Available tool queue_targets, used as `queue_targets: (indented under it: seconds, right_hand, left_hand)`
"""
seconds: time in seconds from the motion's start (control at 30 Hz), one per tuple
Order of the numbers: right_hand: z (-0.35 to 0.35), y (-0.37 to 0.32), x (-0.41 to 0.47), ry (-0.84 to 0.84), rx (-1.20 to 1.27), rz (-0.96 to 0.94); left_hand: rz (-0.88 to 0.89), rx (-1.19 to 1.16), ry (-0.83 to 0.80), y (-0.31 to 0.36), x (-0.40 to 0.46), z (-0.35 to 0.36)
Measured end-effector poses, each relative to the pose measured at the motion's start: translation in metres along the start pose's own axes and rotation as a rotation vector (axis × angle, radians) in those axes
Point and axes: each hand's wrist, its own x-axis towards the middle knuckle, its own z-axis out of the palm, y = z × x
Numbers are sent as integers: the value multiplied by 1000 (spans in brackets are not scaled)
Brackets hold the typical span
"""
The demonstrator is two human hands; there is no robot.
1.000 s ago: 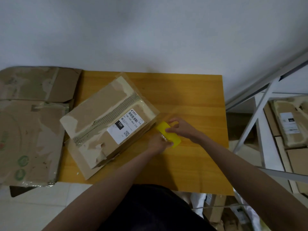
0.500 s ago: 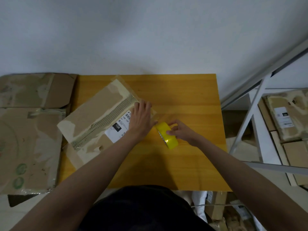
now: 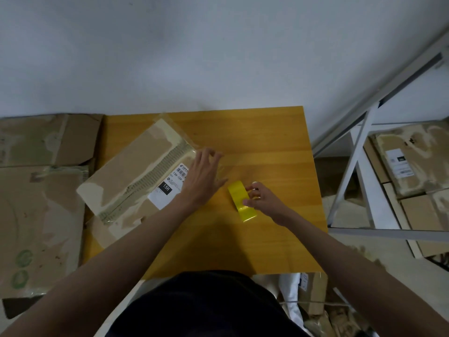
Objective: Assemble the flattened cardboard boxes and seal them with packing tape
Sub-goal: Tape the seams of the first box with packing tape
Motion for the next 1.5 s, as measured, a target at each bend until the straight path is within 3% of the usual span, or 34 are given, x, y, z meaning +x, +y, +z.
queue_targets:
  seconds: [0.1, 0.2, 0.27, 0.43, 0.67, 1.0, 1.3, 1.5]
  right_hand:
    - [2, -3, -9, 12, 66, -25]
    - [5, -10, -18, 13, 85, -67]
    - [8, -18, -23, 18, 88, -93]
    - [17, -42, -34, 46, 120, -178]
    - [21, -78, -48, 120, 126, -311]
    - [33, -89, -62, 161, 102, -382]
    - [46, -85, -69, 245, -1, -426]
    - [52, -81, -68, 404, -117, -417]
  left_hand:
    - [142, -98, -58, 9, -14, -4]
    - [109, -170, -305, 17, -21, -6]
    - [63, -182, -358, 21, -21, -10]
    - [-15, -196, -303, 26, -14, -28]
    - [53, -205, -116, 34, -8, -59]
    - [-21, -283, -31, 32, 10, -86]
    - [-85, -296, -97, 30, 4, -83]
    - [64, -461, -182, 40, -10, -86]
